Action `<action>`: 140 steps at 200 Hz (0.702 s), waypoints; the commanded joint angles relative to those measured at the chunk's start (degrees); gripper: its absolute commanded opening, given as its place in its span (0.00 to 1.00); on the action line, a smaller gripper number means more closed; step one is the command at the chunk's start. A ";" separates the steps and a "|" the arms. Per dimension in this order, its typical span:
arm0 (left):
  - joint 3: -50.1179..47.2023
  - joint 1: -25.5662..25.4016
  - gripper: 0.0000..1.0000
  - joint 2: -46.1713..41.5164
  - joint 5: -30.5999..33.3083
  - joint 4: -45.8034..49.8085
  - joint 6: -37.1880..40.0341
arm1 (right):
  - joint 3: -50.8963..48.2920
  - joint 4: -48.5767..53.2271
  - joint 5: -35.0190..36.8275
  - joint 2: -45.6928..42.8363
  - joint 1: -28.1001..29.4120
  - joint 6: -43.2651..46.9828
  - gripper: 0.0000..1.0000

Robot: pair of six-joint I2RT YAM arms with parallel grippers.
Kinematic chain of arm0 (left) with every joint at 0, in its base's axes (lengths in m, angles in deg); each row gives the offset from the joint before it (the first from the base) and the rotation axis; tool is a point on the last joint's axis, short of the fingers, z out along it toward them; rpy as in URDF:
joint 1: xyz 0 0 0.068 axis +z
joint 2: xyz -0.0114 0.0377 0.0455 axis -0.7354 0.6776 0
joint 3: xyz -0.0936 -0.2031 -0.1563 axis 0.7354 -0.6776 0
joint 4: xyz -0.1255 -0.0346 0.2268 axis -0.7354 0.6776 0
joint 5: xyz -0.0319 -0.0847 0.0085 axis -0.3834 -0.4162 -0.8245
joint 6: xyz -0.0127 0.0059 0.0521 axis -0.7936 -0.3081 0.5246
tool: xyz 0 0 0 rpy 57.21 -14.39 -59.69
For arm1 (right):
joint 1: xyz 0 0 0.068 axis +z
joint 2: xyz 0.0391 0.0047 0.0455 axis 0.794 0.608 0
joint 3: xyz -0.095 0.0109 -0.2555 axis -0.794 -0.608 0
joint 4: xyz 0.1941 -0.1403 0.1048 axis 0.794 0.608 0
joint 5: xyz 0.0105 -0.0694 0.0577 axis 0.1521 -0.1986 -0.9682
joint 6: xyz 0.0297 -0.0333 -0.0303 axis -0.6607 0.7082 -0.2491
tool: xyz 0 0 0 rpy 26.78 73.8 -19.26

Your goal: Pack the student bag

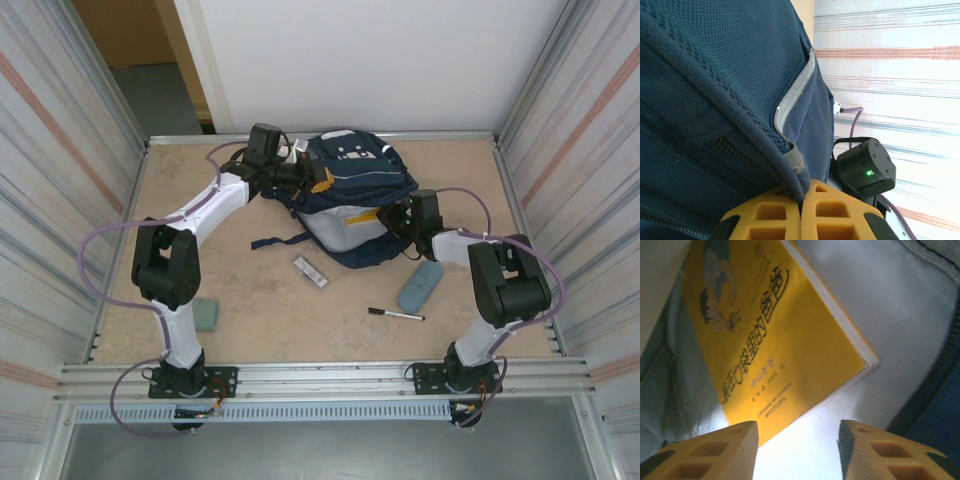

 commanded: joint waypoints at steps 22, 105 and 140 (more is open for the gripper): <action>2.96 -0.60 0.00 0.87 -2.40 -1.95 1.61 | 2.80 -3.28 2.82 4.28 1.02 -0.52 0.45; 6.56 -0.66 0.00 2.97 -4.73 0.61 3.22 | 10.95 -21.87 -10.35 19.02 0.91 12.14 0.31; 6.58 0.07 0.00 3.99 -4.92 2.32 4.28 | 11.71 -28.80 -14.53 21.37 0.27 11.78 0.28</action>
